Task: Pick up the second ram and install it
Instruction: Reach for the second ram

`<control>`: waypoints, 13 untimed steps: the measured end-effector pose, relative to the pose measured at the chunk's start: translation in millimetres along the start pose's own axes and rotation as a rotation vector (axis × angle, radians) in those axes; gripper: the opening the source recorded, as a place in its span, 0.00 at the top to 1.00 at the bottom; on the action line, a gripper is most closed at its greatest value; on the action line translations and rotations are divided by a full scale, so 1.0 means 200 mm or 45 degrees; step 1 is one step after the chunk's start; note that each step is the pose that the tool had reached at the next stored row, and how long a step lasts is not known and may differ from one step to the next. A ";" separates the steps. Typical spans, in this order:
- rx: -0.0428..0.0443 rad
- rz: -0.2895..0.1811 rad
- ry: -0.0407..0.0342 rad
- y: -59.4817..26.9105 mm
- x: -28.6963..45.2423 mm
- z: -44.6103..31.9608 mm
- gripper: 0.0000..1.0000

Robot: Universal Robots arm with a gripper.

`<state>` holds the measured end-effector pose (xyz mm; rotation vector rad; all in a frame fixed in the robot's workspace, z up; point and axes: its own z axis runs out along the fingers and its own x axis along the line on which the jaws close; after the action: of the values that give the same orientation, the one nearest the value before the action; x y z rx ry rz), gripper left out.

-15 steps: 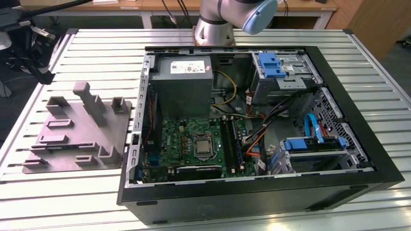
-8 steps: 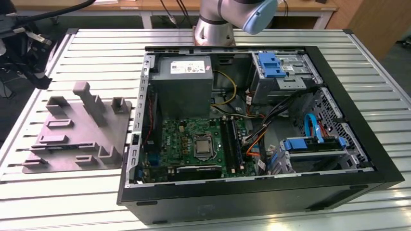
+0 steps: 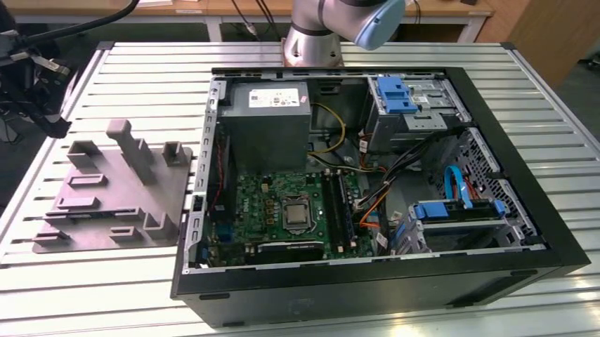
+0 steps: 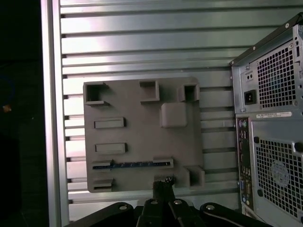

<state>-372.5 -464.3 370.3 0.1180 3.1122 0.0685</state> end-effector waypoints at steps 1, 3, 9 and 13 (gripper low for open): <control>0.000 0.000 0.0000 -0.005 0.001 0.002 0.89; 0.000 0.000 0.0000 -0.013 0.004 0.006 0.89; 0.000 0.000 0.0000 -0.042 0.016 0.017 0.89; 0.000 0.000 0.0000 -0.066 0.024 0.026 0.89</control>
<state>-378.2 -476.9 364.4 0.1180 3.1122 0.0685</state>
